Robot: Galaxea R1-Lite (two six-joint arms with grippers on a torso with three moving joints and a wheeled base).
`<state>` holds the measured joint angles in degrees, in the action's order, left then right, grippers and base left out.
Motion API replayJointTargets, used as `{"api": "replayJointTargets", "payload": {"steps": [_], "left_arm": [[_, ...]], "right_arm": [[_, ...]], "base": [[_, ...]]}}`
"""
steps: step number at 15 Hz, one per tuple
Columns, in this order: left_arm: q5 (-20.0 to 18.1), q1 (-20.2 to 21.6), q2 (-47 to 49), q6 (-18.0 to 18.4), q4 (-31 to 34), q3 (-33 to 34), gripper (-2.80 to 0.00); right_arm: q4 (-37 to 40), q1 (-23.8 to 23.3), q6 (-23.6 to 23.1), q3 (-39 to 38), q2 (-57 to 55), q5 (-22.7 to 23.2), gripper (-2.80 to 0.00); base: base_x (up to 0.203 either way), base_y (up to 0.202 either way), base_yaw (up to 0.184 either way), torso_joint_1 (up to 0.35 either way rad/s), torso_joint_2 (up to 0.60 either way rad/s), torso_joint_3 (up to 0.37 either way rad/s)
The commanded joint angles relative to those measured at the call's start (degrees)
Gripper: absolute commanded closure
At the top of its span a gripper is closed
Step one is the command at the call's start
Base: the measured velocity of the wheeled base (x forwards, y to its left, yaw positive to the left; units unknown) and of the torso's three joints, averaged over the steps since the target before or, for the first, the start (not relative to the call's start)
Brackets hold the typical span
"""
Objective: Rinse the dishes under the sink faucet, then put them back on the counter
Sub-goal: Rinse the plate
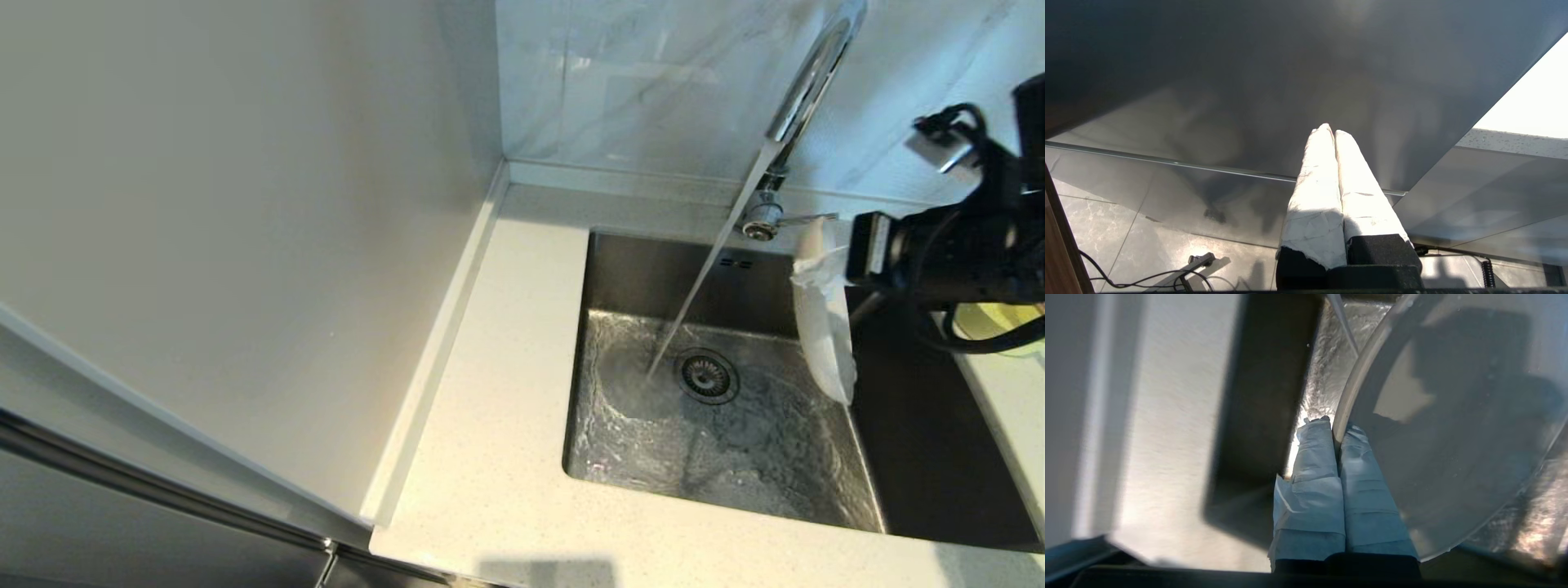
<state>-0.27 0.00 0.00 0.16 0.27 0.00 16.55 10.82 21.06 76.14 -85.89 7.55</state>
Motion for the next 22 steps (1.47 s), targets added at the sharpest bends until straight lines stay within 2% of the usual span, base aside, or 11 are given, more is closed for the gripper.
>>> {"api": "replayJointTargets", "payload": {"steps": [1, 2, 4, 5, 7, 10, 12, 15, 17, 20, 22], "left_arm": [[0.0, 0.0, 0.0, 0.02, 0.08, 0.0, 0.0], [0.0, 0.0, 0.0, 0.02, 0.0, 0.0, 0.0], [0.0, 0.0, 0.0, 0.02, 0.07, 0.0, 0.0], [0.0, 0.0, 0.0, 0.02, 0.0, 0.0, 0.0], [0.0, 0.0, 0.0, 0.02, 0.0, 0.0, 0.0], [0.0, 0.0, 0.0, 0.02, 0.0, 0.0, 0.0], [0.0, 0.0, 0.0, 0.02, 0.0, 0.0, 0.0], [0.0, 0.0, 0.0, 0.02, 0.0, 0.0, 0.0], [0.0, 0.0, 0.0, 0.02, 0.06, 0.0, 0.0], [0.0, 0.0, 0.0, 0.02, 0.0, 0.0, 0.0], [0.0, 0.0, 0.0, 0.02, 0.02, 0.0, 0.0]], "right_arm": [[-0.13, -6.35, 3.87, -0.88, 7.71, 8.95, 0.0], [-0.96, -11.25, 8.75, -1.21, 9.86, 16.05, 0.0], [-5.38, -21.05, 22.74, -4.41, 13.68, 31.49, 0.0], [-9.61, -24.89, 26.79, -8.56, 14.53, 37.69, 0.0], [-20.31, -27.79, 34.19, -18.93, 14.2, 45.13, 0.0], [-32.05, -27.46, 38.43, -28.04, 11.84, 51.62, 0.0], [-32.07, -27.37, 38.86, -24.03, 12.72, 52.04, 0.0], [-25.26, -29.08, 39.5, -3.52, 13.88, 51.95, 0.0], [-19.04, -30.33, 39.52, 6.01, 14.38, 51.69, 0.0], [-12.05, -31.09, 38.13, 3.18, 13.91, 49.27, 0.0], [-3.38, -31.27, 35.84, -4.11, 12.96, 41.91, 0.0]], "base": [[0.0, 0.0, 0.0, 0.0, 0.0, 0.0], [0.0, 0.0, 0.0, 0.0, 0.0, 0.0], [0.0, 0.0, 0.0, 0.0, 0.0, 0.0], [0.0, 0.0, 0.0, 0.0, 0.0, 0.0], [0.0, 0.0, 0.0, 0.0, 0.0, 0.0], [0.0, 0.0, 0.0, 0.0, 0.0, 0.0], [0.0, 0.0, 0.0, 0.0, 0.0, 0.0], [0.0, 0.0, 0.0, 0.0, 0.0, 0.0], [0.0, 0.0, 0.0, 0.0, 0.0, 0.0], [0.0, 0.0, 0.0, 0.0, 0.0, 0.0], [0.0, 0.0, 0.0, 0.0, 0.0, 0.0]]}}
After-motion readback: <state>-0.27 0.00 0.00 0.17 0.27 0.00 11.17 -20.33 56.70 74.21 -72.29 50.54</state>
